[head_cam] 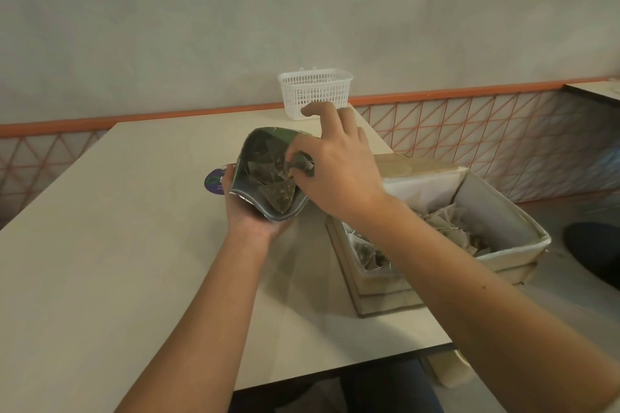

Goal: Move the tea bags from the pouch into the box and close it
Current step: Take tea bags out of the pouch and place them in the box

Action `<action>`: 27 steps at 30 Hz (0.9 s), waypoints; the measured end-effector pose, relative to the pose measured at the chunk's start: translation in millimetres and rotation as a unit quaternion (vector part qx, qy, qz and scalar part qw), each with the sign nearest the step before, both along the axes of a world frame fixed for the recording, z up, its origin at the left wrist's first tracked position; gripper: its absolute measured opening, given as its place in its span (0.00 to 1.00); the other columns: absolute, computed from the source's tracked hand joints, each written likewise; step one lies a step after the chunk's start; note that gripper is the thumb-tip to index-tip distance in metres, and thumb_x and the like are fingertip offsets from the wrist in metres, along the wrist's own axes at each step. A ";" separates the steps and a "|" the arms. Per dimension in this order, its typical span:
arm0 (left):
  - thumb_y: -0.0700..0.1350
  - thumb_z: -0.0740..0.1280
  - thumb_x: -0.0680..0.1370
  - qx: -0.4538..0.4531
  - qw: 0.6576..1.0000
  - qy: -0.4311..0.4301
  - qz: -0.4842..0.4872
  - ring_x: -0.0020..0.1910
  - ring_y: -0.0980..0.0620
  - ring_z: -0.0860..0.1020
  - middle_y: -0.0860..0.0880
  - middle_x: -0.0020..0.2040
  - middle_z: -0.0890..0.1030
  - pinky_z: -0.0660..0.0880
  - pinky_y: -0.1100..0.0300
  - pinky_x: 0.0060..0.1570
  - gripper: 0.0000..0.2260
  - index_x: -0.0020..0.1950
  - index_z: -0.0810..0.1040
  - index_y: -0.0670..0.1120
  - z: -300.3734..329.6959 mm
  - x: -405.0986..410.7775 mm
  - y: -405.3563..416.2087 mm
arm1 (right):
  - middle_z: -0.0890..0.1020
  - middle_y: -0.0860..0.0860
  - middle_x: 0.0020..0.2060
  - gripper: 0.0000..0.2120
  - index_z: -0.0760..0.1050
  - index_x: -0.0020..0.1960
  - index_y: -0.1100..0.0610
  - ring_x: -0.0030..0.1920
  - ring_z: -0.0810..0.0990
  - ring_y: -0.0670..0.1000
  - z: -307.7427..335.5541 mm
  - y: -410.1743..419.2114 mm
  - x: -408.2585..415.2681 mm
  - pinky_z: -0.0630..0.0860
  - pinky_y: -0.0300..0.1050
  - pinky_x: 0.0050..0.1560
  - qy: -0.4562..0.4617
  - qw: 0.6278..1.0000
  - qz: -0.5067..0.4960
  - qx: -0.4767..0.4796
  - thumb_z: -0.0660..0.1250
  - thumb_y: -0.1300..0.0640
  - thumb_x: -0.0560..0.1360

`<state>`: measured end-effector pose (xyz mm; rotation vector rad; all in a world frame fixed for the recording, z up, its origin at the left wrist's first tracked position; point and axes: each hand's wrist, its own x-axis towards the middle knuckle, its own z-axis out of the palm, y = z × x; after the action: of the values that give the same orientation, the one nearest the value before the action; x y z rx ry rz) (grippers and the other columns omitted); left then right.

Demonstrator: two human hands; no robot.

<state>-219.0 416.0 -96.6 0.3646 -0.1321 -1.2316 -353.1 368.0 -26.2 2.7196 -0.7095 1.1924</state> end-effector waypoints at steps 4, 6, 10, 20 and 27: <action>0.65 0.57 0.79 -0.020 1.000 -0.003 -0.009 0.47 0.40 0.83 0.41 0.51 0.85 0.82 0.48 0.47 0.27 0.52 0.84 0.44 7.6 -3.9 5.7 | 0.75 0.55 0.46 0.05 0.82 0.41 0.55 0.46 0.71 0.58 3.2 17.2 5.0 0.69 0.52 0.43 -0.054 0.995 -0.028 -0.073 0.70 0.60 0.65; 0.65 0.57 0.79 -0.027 1.000 -0.007 -0.001 0.43 0.41 0.85 0.42 0.48 0.86 0.83 0.48 0.43 0.28 0.50 0.84 0.44 8.8 -5.4 6.9 | 0.76 0.56 0.42 0.05 0.83 0.41 0.59 0.43 0.74 0.58 4.5 20.1 10.6 0.72 0.50 0.41 -0.019 0.998 0.013 -0.056 0.70 0.63 0.66; 0.66 0.58 0.77 -0.002 1.000 -0.013 0.023 0.50 0.41 0.82 0.42 0.53 0.83 0.78 0.49 0.53 0.27 0.53 0.84 0.45 7.5 -8.9 9.1 | 0.76 0.55 0.59 0.18 0.77 0.62 0.58 0.61 0.72 0.55 10.0 15.6 17.4 0.72 0.48 0.59 0.196 0.980 -0.016 0.031 0.66 0.49 0.76; 0.69 0.55 0.77 0.007 0.999 -0.038 0.036 0.47 0.41 0.83 0.41 0.50 0.85 0.81 0.45 0.45 0.33 0.45 0.88 0.45 -0.5 -9.0 6.0 | 0.73 0.55 0.59 0.21 0.77 0.59 0.56 0.57 0.74 0.56 3.1 5.0 24.0 0.68 0.46 0.47 0.281 0.952 -0.050 0.106 0.67 0.42 0.74; 0.69 0.57 0.77 -0.017 0.999 -0.031 0.029 0.49 0.42 0.82 0.40 0.51 0.85 0.76 0.53 0.56 0.33 0.46 0.88 0.43 -1.9 -18.2 4.5 | 0.78 0.49 0.45 0.04 0.74 0.48 0.53 0.43 0.77 0.52 4.5 4.6 5.8 0.73 0.44 0.41 0.175 0.972 0.003 0.156 0.68 0.54 0.75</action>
<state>-237.2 420.4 -98.6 0.3741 -0.1950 -1.1597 -347.3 372.6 -21.6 3.0666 -0.9014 0.6121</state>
